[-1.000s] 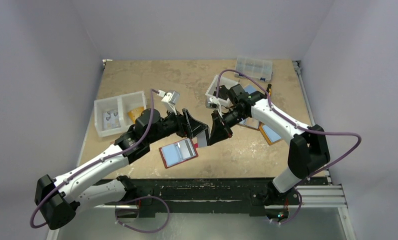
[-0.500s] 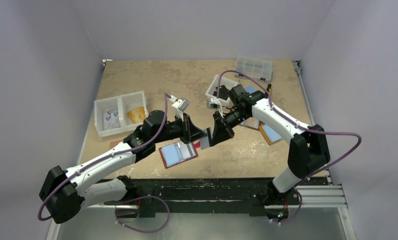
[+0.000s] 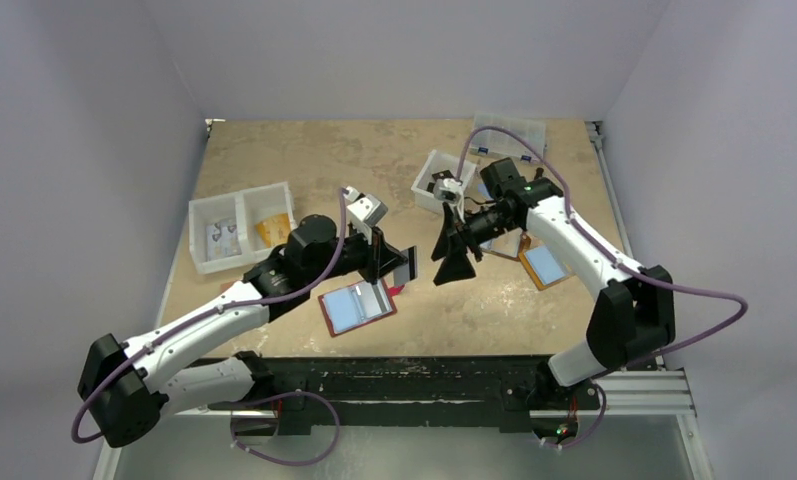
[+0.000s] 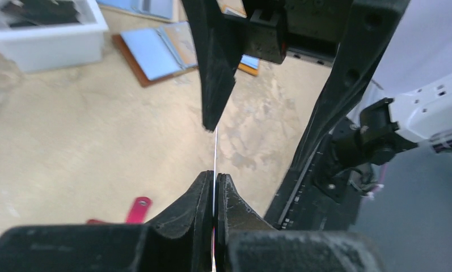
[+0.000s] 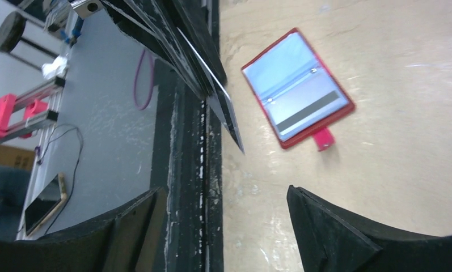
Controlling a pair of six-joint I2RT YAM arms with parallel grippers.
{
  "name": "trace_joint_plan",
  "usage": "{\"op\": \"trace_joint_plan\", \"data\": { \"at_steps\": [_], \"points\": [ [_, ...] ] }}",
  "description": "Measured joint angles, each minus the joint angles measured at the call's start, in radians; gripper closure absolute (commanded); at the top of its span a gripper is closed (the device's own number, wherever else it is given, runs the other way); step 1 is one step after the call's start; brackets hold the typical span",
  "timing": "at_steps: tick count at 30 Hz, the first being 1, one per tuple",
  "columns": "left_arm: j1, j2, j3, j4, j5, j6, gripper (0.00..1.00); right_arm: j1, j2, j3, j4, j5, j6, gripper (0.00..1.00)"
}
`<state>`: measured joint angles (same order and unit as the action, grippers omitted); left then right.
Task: Take the credit cards out of the card holder
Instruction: Place the credit card in the storage box.
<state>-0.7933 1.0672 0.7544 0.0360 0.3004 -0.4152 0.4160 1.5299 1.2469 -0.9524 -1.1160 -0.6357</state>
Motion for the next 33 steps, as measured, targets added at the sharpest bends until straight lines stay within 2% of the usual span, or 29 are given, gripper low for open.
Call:
{"op": "trace_joint_plan", "data": {
  "at_steps": [2, 7, 9, 12, 14, 20, 24, 27, 33],
  "points": [
    [-0.004, -0.013, 0.023, -0.023, -0.043, 0.055, 1.00, -0.045, -0.025, 0.000, 0.002, -0.001, 0.009, 0.02],
    [-0.030, -0.040, 0.098, -0.055, -0.156, 0.199, 1.00, -0.158, -0.070, 0.002, 0.014, -0.010, 0.069, 0.01],
    [-0.049, -0.042, 0.143, -0.068, -0.208, 0.266, 1.00, -0.205, -0.079, 0.005, 0.043, -0.026, 0.141, 0.01],
    [-0.091, -0.038, 0.192, -0.077, -0.295, 0.359, 1.00, -0.261, -0.083, 0.010, 0.117, -0.048, 0.314, 0.01],
    [-0.143, -0.024, 0.219, -0.077, -0.372, 0.430, 1.00, -0.285, -0.080, -0.001, 0.181, -0.119, 0.460, 0.01],
    [-0.324, 0.069, 0.255, -0.027, -0.588, 0.627, 1.00, -0.292, -0.081, -0.181, 0.593, -0.326, 0.993, 0.01],
    [-0.424, 0.157, 0.263, 0.016, -0.699, 0.779, 1.00, -0.292, -0.081, -0.240, 0.768, -0.373, 1.221, 0.01],
    [-0.465, 0.201, 0.264, 0.021, -0.732, 0.865, 1.00, -0.293, -0.084, -0.263, 0.919, -0.384, 1.391, 0.01],
    [-0.473, 0.204, 0.263, 0.044, -0.755, 0.972, 1.00, -0.297, -0.097, -0.375, 1.161, -0.366, 1.678, 0.01]
  ]
}}
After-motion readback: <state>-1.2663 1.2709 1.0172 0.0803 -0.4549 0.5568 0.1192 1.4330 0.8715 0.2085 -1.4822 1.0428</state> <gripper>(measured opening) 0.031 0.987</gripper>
